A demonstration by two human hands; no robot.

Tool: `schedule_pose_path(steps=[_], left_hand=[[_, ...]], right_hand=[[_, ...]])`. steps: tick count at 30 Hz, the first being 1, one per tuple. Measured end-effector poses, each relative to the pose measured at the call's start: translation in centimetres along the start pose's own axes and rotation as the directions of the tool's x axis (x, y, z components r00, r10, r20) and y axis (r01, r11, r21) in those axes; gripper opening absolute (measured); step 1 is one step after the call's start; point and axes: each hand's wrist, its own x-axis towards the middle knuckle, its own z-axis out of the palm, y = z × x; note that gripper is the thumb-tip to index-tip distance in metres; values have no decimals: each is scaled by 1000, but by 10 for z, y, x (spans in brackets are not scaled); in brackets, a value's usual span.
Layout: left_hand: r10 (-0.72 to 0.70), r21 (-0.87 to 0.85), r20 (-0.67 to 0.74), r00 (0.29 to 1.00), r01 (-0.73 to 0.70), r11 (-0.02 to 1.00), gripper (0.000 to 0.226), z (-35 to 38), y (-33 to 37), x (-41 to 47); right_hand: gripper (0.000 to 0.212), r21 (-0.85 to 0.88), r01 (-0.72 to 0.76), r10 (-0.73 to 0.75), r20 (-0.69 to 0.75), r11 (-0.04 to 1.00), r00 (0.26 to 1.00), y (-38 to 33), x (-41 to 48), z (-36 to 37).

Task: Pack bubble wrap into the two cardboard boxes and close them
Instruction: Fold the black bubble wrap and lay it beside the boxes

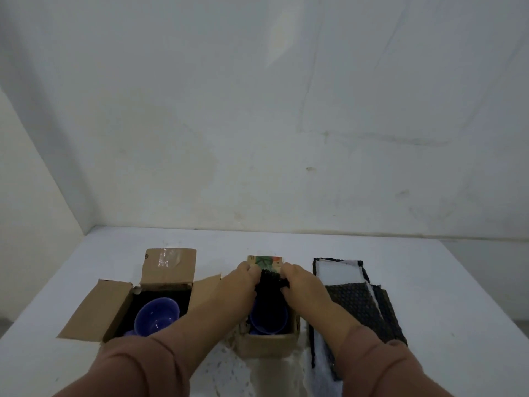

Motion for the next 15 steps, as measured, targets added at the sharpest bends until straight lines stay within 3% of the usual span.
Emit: schedule_pose_path(steps=[3,6,8,12,15], left_hand=[[21,257,-39,999,-11,966,20,4,-2,0],[37,405,2,999,-35,914,19,7,-2,0],[25,449,40,999,-40,892,18,6,3,2],[-67,448,84,994,22,894,46,11,11,8],[-58,454,77,995,17,891,38,12,11,12]], right_hand=[[29,-102,58,-58,1,993,998,2,3,6],[31,-185,108,-111,-2,977,994,-2,9,8],[31,-236,131,-134,3,963,991,-3,14,12],[27,-266,146,-139,44,953,989,-2,17,22],[25,-262,145,-131,71,954,989,0,19,24]])
